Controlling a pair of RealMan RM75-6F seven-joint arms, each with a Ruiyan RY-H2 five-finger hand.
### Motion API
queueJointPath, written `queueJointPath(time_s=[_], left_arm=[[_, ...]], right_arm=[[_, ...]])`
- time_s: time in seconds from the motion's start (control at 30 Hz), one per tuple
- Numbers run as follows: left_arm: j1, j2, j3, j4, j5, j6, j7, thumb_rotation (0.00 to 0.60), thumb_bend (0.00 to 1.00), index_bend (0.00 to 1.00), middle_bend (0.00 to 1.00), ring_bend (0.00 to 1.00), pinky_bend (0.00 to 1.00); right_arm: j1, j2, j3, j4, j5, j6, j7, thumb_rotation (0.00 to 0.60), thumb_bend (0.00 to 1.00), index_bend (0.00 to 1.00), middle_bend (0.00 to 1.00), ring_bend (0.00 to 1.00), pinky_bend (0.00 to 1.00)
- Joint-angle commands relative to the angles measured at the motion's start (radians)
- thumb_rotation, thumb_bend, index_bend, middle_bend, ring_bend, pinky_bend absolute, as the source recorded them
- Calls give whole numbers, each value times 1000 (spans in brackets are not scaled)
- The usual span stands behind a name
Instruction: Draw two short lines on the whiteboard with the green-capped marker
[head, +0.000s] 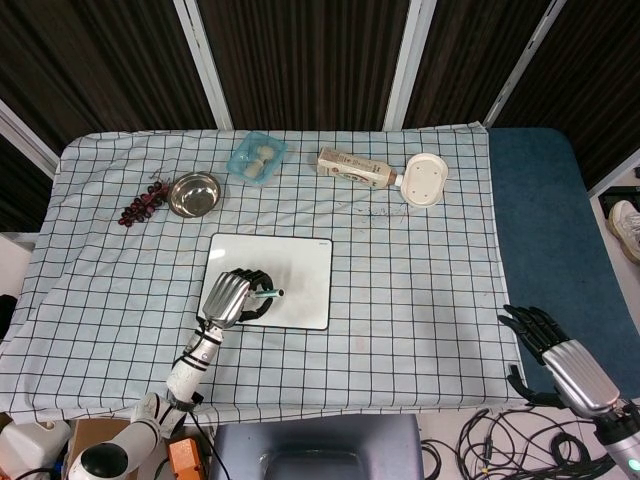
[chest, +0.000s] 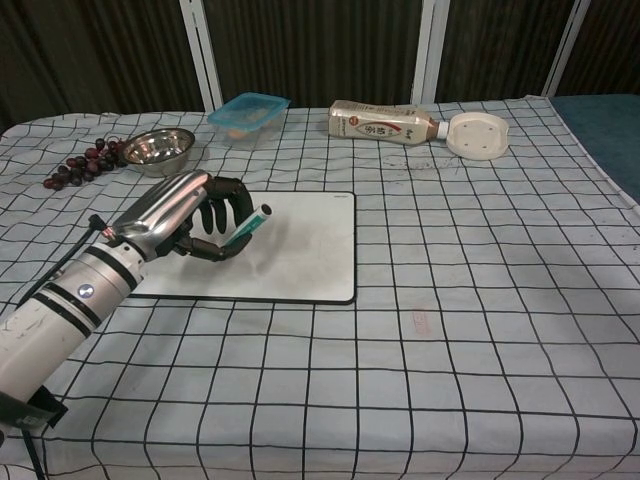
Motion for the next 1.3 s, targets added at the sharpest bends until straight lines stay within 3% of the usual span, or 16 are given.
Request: queueJointPath(time_s=[0.03,0.83,1.3], left_arm=[[2,2,3,2,-1,-4,5,600,560,757,745,562,573],[30,29,-2,28,-26,-16,14,600,562,757,745,562,573],[53,54,15,-85,7,129,78,600,561,757,746,562,573]], right_arm=[[0,0,-1,-2,0,-1,-2,600,284,0,0,0,11],[2,-1,-9,-7,3,2,-13,600,284,0,0,0,11],[-2,-4,-13,-2,-16,32,4,600,284,0,0,0,12]])
